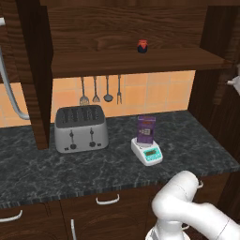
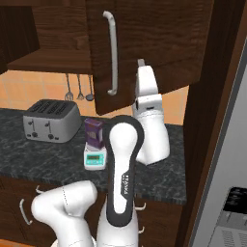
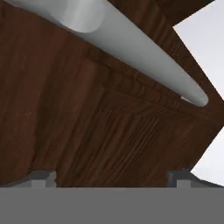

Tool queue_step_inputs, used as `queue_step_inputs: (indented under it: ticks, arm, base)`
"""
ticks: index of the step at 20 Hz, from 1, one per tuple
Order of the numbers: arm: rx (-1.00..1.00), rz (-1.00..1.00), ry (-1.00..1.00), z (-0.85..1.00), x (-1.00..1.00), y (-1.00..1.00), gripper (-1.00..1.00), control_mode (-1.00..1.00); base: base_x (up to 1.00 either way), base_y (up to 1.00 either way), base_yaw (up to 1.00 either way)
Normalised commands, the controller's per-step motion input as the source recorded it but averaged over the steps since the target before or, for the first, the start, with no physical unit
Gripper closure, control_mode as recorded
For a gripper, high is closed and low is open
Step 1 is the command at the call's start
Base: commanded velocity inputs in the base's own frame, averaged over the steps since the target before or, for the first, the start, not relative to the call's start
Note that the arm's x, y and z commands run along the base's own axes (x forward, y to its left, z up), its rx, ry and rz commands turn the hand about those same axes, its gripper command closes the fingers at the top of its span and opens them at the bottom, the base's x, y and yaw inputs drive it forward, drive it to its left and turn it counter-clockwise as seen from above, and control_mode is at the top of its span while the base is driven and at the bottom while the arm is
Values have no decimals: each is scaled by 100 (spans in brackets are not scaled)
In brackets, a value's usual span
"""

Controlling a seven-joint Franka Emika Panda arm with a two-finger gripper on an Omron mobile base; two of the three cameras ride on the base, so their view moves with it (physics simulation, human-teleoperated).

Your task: Pick the cereal and place it on the digital scale for weighing, and close the cabinet.

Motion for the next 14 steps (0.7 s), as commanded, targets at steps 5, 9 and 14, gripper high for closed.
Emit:
queue_step_inputs:
  ticks: [5,9,14]
  arm:
    - [-9,0,5,0,100,100,-100,-100]
    - [0,0,23,0,100,99,-100,-100]
    - [-1,-2,36,0,100,66,-100,-100]
  base:
    - [0,0,0]
    - [0,0,0]
    - [0,0,0]
